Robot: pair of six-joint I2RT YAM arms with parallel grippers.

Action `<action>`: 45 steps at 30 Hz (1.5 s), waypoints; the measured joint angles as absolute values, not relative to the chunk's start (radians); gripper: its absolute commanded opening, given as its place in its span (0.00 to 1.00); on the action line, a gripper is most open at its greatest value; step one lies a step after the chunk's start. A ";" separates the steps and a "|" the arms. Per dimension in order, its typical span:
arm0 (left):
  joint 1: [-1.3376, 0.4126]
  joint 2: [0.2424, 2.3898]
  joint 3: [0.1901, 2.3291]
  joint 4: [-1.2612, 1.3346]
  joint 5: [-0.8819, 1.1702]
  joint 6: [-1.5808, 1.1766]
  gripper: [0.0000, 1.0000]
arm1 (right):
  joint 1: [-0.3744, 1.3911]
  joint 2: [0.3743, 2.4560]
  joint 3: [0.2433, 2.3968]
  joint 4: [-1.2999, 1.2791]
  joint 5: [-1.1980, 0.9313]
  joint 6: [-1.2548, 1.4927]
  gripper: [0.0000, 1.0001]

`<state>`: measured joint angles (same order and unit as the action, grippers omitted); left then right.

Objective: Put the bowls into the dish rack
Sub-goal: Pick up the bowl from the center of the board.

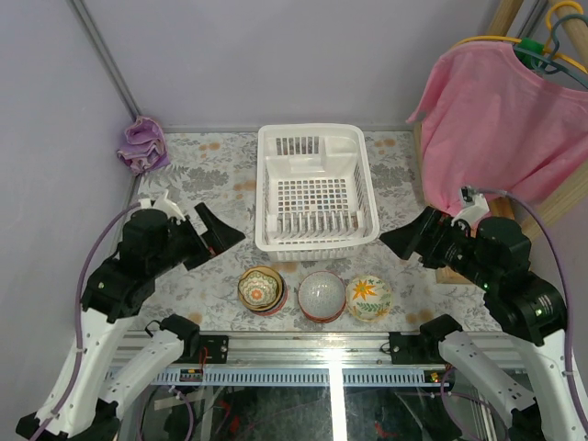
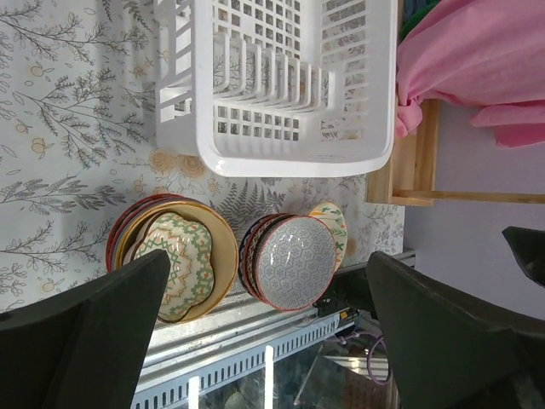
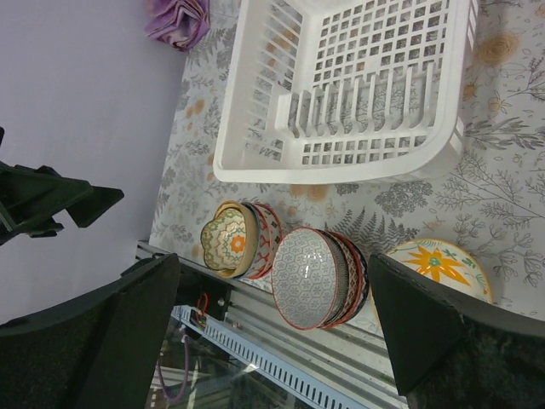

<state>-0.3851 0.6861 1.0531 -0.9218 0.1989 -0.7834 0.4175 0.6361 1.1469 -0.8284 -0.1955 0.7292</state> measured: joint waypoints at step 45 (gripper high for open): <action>-1.186 1.110 1.174 -0.752 -0.097 -0.844 1.00 | 0.418 0.679 1.200 -0.897 -0.167 0.571 0.99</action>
<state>-1.1858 1.1095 1.1744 -0.7525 -0.0971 -0.8444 0.4175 0.6792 1.1999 -0.8967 -0.1669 0.5713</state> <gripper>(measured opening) 0.996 0.993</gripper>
